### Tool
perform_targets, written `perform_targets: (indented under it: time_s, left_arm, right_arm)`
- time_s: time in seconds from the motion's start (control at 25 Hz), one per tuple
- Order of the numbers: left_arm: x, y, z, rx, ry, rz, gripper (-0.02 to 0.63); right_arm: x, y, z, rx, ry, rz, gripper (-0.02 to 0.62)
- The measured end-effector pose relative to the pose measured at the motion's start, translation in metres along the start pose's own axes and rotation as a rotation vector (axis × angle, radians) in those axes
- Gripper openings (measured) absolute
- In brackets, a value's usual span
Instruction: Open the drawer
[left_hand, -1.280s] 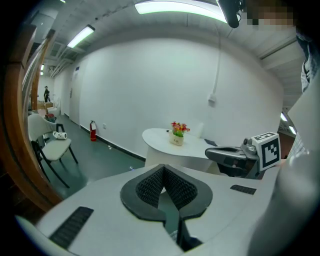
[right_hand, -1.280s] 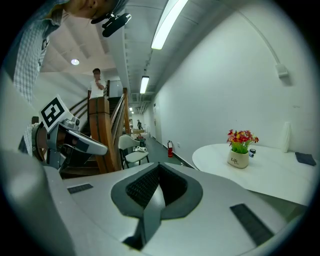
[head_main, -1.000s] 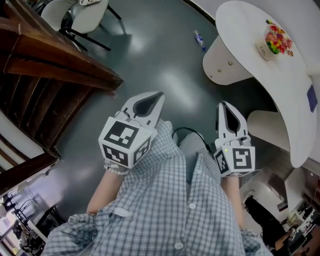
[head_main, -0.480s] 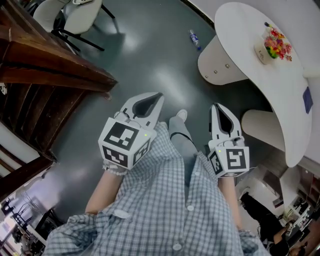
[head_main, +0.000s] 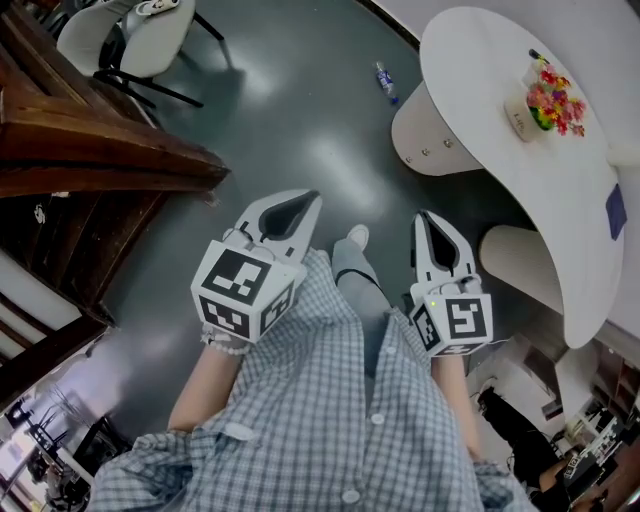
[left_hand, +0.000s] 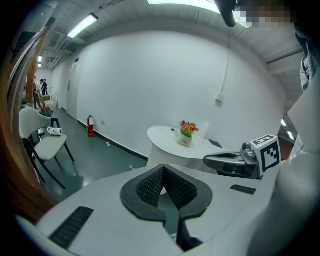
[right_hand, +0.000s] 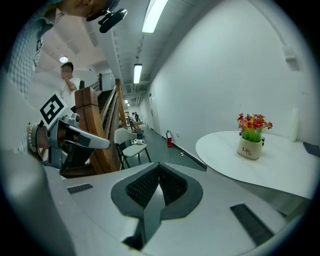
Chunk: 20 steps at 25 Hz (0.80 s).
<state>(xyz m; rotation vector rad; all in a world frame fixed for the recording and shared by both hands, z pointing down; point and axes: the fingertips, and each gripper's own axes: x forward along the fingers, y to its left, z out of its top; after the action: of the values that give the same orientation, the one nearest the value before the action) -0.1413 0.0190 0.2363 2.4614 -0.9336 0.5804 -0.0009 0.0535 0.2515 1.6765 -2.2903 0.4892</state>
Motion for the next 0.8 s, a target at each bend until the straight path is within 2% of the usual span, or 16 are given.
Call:
perform_targets:
  time_s: [0.2,0.4,0.52,0.64,0.8]
  left_arm:
    - [0.029,-0.003,0.019,0.008,0.008,0.018,0.005]
    - [0.059,-0.004,0.029,-0.018,0.015,0.028,0.005]
    - [0.076,-0.003,0.03,-0.043,0.02,0.018,0.005]
    - [0.093,-0.004,0.03,-0.025,0.047,-0.008,0.005]
    - [0.118,0.007,0.032,0.008,0.085,-0.033,0.005]
  right_arm:
    - [0.017,-0.021,0.0,-0.101,0.038,0.026,0.008]
    - [0.033,-0.04,-0.011,-0.102,0.062,0.045,0.008]
    - [0.039,-0.053,-0.021,-0.083,0.09,0.03,0.008]
    - [0.042,-0.068,-0.035,-0.043,0.119,-0.004,0.008]
    - [0.054,-0.09,-0.05,0.071,0.136,-0.072,0.008]
